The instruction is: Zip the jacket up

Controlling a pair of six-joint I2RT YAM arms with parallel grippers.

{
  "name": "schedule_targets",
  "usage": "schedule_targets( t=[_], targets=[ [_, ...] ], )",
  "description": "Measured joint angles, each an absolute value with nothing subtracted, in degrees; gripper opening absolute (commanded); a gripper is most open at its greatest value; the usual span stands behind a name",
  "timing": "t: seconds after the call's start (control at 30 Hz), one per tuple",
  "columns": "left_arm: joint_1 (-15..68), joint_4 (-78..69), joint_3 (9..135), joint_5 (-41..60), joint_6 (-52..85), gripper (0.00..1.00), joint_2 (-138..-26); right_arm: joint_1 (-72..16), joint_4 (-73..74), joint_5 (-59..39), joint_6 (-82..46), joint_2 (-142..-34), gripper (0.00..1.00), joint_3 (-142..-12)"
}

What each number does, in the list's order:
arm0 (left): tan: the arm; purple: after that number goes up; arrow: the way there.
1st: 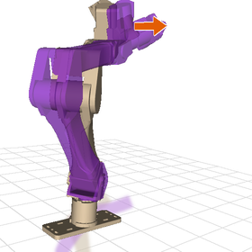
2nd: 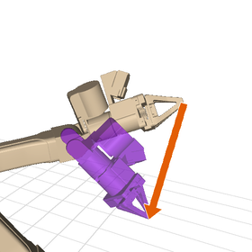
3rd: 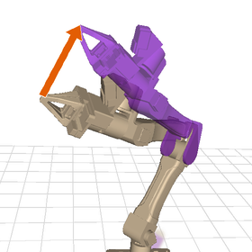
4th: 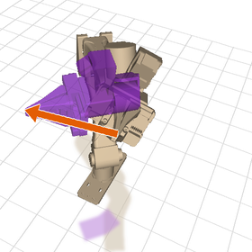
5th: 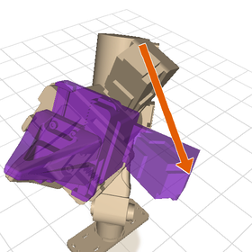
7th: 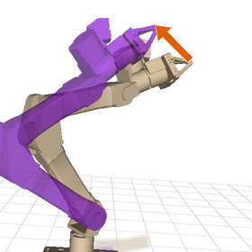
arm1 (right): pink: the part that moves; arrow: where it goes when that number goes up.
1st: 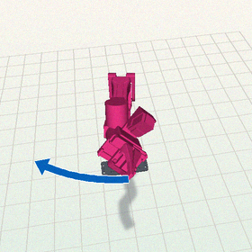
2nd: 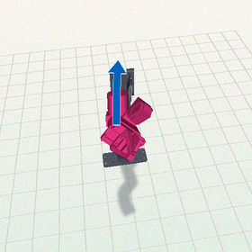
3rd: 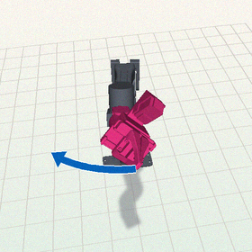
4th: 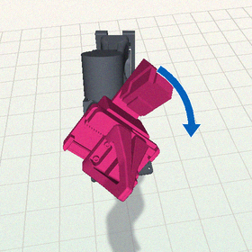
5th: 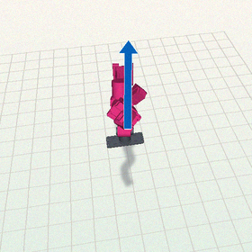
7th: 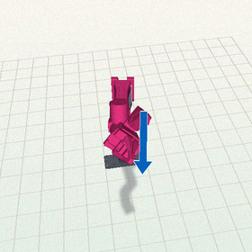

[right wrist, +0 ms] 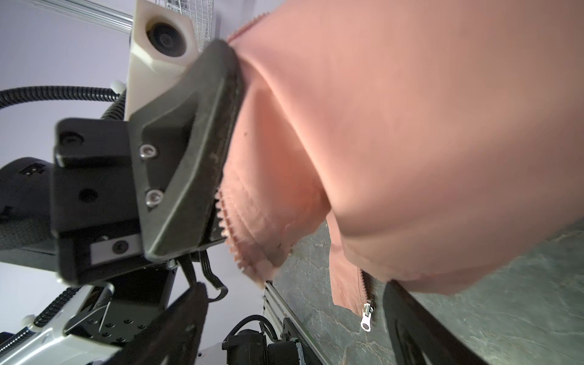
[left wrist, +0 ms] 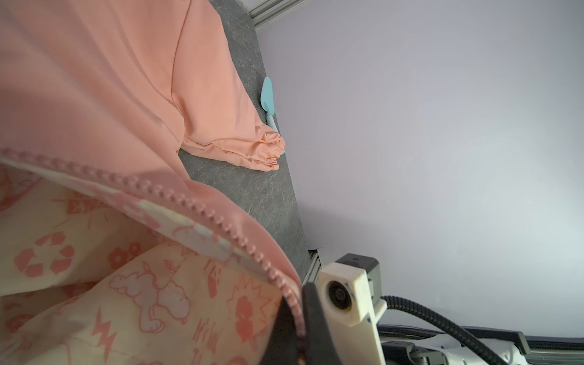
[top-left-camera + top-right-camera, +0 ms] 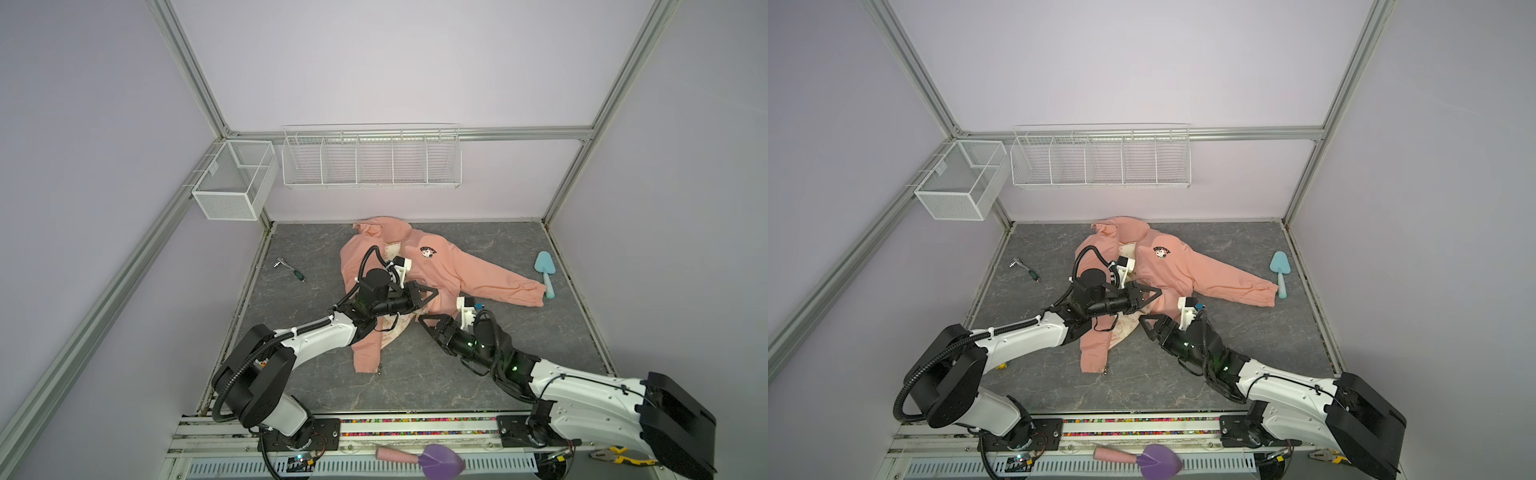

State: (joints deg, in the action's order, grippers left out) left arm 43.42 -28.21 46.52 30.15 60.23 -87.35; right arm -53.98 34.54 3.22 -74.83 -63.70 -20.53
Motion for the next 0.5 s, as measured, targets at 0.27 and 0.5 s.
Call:
schedule_targets(
  t=[0.27,0.5],
  targets=[
    [43.05,-25.26,46.52,31.64,61.36,0.00,-86.30,-54.06,37.50,1.10,-74.24,-69.69,0.97,-21.23],
    [40.53,-20.12,46.52,33.23,59.51,0.00,-83.99,-54.11,27.16,2.79,-70.76,-62.39,0.91,-21.26]
  ],
)
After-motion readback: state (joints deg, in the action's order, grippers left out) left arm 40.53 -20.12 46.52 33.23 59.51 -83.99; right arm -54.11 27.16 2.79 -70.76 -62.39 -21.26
